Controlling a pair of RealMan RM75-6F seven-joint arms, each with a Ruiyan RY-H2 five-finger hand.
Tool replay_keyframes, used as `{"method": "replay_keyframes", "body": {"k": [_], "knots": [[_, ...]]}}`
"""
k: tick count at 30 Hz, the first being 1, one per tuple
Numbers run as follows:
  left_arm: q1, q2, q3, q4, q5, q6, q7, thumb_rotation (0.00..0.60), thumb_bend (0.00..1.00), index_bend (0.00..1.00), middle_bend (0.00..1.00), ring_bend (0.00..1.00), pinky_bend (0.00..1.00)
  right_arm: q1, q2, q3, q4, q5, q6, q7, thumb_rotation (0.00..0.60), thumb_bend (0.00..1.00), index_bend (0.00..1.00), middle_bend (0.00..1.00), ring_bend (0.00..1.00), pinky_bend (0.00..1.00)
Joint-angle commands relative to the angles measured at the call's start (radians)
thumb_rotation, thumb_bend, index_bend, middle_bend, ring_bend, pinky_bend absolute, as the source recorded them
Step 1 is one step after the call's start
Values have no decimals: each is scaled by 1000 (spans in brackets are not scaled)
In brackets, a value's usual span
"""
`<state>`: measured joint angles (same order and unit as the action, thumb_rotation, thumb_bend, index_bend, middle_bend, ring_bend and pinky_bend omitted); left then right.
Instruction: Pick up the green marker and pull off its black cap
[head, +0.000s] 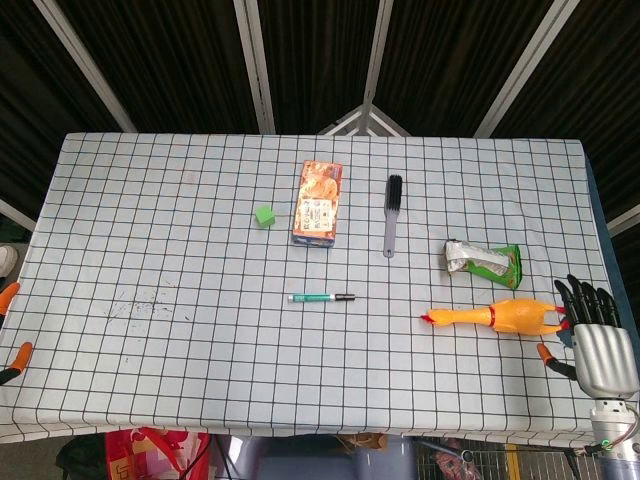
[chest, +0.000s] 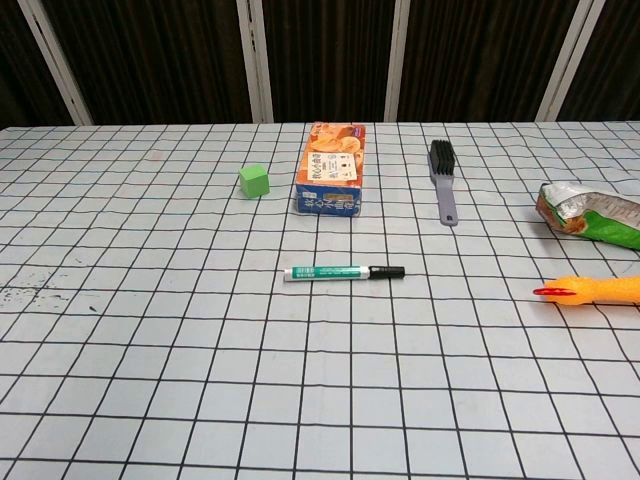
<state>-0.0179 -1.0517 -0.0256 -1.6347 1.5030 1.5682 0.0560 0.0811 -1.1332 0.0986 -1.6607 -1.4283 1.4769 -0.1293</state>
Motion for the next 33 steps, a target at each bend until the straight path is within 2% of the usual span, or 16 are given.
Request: {"method": "replay_keyframes", "body": {"k": [1,13,22,30,33], "knots": [[3,0,5,7,-2,-4,8,600,504,0,0,0,37,1,-1,-2,4,3,-8,-1,600,239,68,16,30,61],[2,-9,5,36,-3,-15,-2,600,503,0,0,0,37,-1,-4,-7,11,-4,-4,-2,600,239,68,16,30,61],[-22,-16,-9,-1,18,-19,48,600,503,0,0,0,37,-2,-7,-9,10,-4,-3,-8,600,240,68,16,30,61],[-68,16,-40,-55,-30,-88,118,600,503,5,0,0,37,-8,-4,-9,26,15,-10,7,600,240,68,16,30,54],[-107,40,-66,-87,-88,-162,105,600,503,20,0,0,37,-8,-1,-8,27,19,-15,11,600,240,68,16,30,53]]}}
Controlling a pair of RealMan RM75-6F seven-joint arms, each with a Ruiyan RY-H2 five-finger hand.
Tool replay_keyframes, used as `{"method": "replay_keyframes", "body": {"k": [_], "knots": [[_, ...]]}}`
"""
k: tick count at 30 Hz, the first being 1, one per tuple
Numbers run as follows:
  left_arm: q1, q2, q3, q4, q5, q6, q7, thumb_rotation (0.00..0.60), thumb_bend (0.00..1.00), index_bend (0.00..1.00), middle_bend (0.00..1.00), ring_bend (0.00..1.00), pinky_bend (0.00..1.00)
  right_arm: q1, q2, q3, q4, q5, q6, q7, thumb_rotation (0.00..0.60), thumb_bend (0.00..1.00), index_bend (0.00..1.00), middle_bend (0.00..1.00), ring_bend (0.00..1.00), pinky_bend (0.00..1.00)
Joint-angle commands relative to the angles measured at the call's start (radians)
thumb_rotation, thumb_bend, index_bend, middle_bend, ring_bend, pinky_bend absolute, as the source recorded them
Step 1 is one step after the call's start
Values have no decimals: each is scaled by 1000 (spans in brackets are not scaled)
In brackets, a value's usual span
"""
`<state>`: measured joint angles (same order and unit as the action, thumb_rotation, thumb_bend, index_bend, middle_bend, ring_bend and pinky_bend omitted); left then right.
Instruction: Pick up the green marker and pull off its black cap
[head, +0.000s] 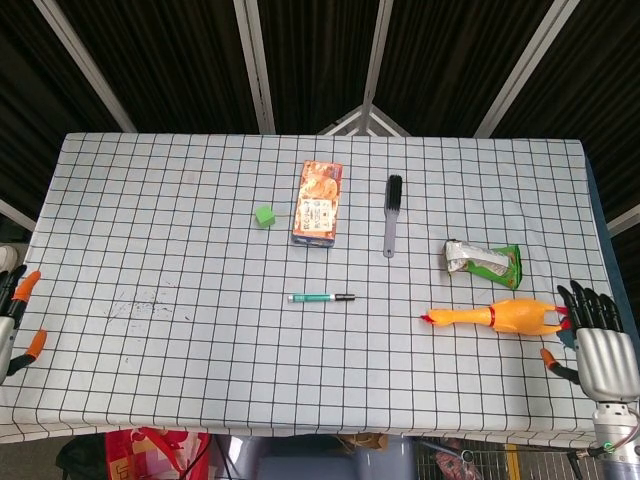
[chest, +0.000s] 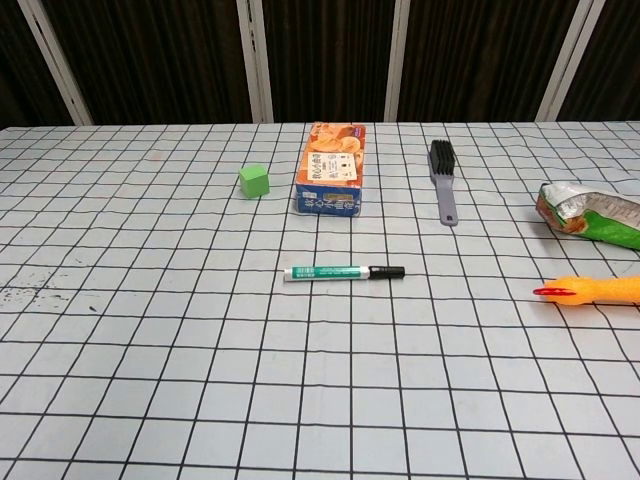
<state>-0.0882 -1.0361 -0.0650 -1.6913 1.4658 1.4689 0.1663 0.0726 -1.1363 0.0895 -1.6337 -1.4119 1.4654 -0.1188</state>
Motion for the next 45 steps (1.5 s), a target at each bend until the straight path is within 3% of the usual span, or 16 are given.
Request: {"method": "replay_keyframes", "body": {"k": [1,8,13,16,21,28,38,45], "knots": [[-59,37,-43,-49,-84,-101,-12,600,503,29,0,0,37,1,5,2,-2,6,-6,-3,600,240,68,16,29,53],[-202,42,-144,-129,-289,-258,127,600,503,121,0,0,2,9,0,1,-23,6,-14,-40,600,240,68,16,29,48],[-346,-21,-224,-164,-529,-341,299,600,503,158,0,0,0,28,-13,8,-36,36,-47,-89,600,240,68,17,29,44],[-439,-63,-259,-148,-677,-380,387,600,503,195,0,0,0,39,-22,13,-43,49,-61,-119,600,240,68,17,29,44],[-562,-158,-294,-75,-831,-387,469,600,502,200,0,0,0,53,-32,16,-56,61,-73,-161,600,239,68,17,29,44],[-758,-319,-314,50,-986,-422,582,600,497,193,0,0,0,69,-43,25,-80,100,-90,-223,600,240,68,17,28,43],[-903,-383,-277,-32,-1082,-386,706,600,469,282,0,0,0,73,-52,20,-90,127,-91,-265,600,240,68,17,22,43],[-923,-451,-276,-65,-1174,-317,663,600,466,333,0,0,0,87,-76,15,-63,129,-111,-259,600,240,68,17,22,44]]}}
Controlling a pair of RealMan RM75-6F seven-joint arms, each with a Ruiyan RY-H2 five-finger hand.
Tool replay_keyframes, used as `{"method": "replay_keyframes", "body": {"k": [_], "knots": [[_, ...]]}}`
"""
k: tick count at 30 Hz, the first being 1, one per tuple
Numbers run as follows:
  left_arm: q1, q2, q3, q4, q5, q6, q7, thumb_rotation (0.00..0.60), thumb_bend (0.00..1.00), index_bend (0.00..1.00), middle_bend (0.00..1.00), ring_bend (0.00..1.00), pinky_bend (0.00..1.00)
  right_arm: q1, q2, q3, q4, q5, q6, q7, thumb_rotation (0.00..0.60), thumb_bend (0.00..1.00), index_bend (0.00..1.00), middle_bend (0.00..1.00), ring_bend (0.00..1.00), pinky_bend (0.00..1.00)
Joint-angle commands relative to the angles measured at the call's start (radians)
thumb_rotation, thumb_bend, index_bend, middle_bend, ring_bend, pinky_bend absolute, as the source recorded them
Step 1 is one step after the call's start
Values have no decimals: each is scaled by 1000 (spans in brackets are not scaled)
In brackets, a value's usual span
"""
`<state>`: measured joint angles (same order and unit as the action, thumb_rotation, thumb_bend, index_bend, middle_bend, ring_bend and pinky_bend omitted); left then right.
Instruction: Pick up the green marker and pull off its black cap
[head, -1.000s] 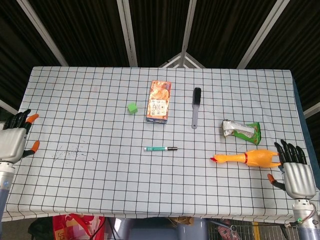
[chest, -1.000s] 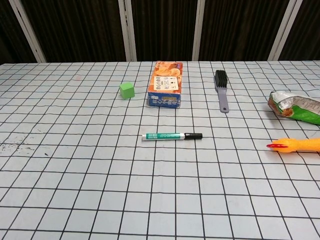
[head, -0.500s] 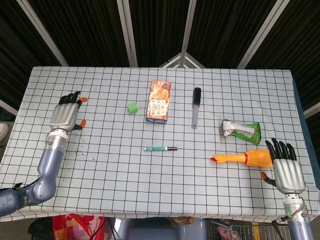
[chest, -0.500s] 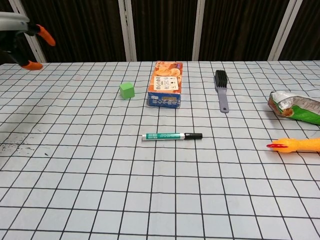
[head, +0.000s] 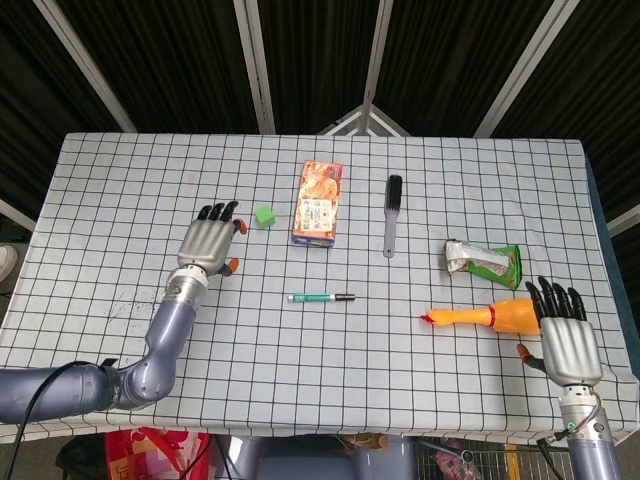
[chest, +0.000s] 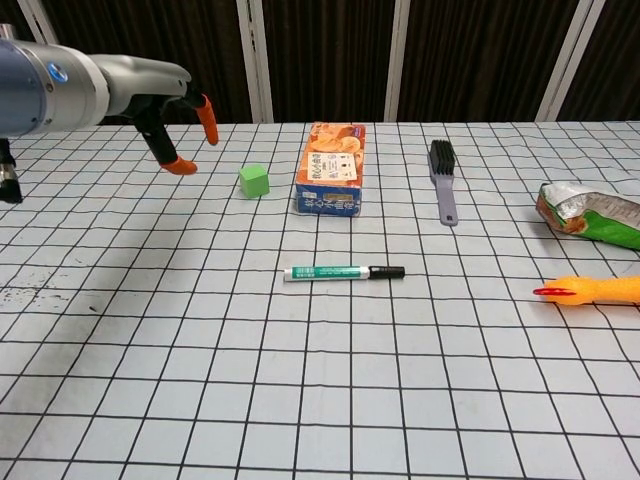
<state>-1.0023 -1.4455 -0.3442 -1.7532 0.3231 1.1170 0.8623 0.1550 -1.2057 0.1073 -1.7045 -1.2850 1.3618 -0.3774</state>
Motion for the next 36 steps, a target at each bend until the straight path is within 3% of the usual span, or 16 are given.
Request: {"method": "replay_keyframes", "body": {"k": [1,13,29,36], "knots": [[-9,-56,1,0,-47,38,-44,600,466,334,0,0,0,6,-10,-3,12,4,-10,0,600,240,68,17,21,44],[-103,-180,-1,106,-148,-22,-30,600,467,377,0,0,0,17,-41,-6,65,25,-35,21,600,240,68,17,20,43],[-231,-362,-34,208,-259,130,78,600,467,403,0,0,0,7,-44,-18,117,22,-35,76,600,240,68,17,16,43],[-247,-428,-51,276,-254,125,96,600,467,408,0,0,0,-4,-41,-24,135,24,-35,100,600,240,68,17,13,36]]}}
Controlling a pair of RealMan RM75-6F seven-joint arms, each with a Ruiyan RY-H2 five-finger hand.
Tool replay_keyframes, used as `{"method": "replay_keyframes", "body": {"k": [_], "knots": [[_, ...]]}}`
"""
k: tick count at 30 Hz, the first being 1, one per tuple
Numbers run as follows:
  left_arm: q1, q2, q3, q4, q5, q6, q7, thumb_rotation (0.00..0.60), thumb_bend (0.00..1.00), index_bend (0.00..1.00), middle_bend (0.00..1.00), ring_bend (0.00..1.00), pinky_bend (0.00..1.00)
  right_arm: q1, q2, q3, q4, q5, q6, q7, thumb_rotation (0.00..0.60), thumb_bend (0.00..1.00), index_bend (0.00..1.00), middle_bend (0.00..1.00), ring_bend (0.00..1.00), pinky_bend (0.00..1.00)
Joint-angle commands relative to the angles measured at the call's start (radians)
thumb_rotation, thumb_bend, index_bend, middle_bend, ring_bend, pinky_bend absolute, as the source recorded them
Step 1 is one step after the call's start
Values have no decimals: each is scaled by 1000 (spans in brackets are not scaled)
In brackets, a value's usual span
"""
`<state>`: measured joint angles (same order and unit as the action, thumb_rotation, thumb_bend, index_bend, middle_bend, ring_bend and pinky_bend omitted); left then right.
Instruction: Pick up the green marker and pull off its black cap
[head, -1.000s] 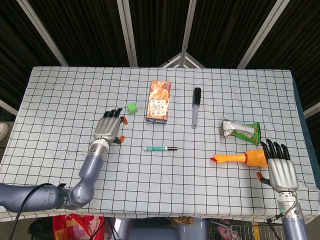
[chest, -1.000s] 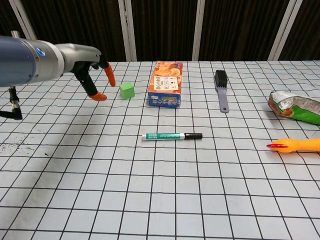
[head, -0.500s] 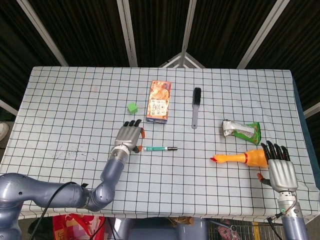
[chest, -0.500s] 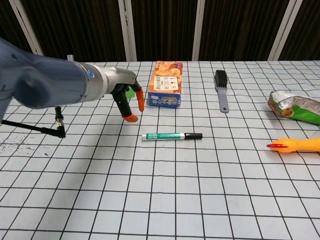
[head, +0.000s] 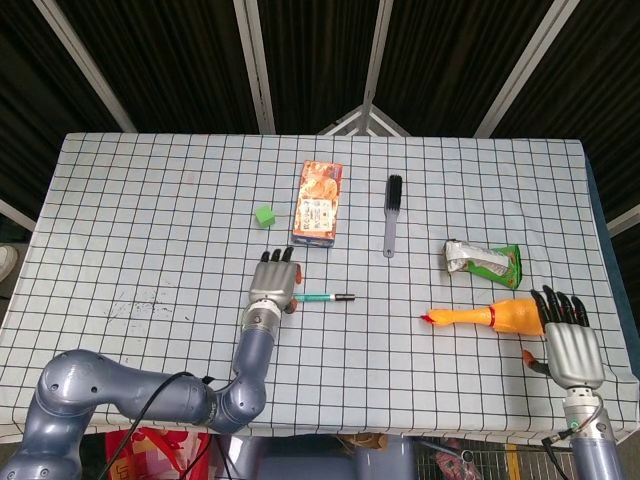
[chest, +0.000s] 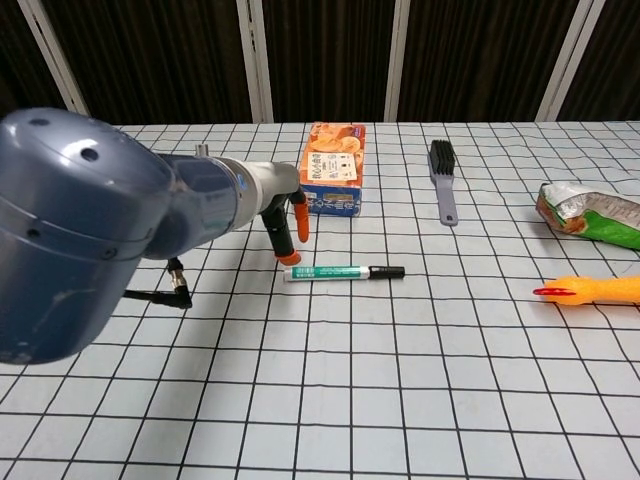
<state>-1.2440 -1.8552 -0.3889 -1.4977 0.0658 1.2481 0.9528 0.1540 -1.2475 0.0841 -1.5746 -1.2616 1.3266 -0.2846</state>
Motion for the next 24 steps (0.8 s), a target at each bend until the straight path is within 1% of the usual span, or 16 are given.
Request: {"method": "replay_keyframes", "body": {"k": [1,8,14,24], "knots": [[-6,-23,-8,26,4,-8,7,600,467,410,0,0,0,-3,1,-1,6,1,-1,8,600,240,68,17,13,36],[-15,-89,-5,119,46,-23,17,600,470,434,0,0,0,-7,1,-4,21,-2,-3,21,600,240,68,17,13,36],[-11,-128,-4,178,86,-38,22,600,475,443,0,0,0,-4,-9,-3,37,2,-14,31,600,239,68,17,13,36],[-2,-163,-26,201,123,-62,31,600,478,449,0,0,0,1,-24,-2,55,0,-24,33,600,240,68,17,13,36]]}}
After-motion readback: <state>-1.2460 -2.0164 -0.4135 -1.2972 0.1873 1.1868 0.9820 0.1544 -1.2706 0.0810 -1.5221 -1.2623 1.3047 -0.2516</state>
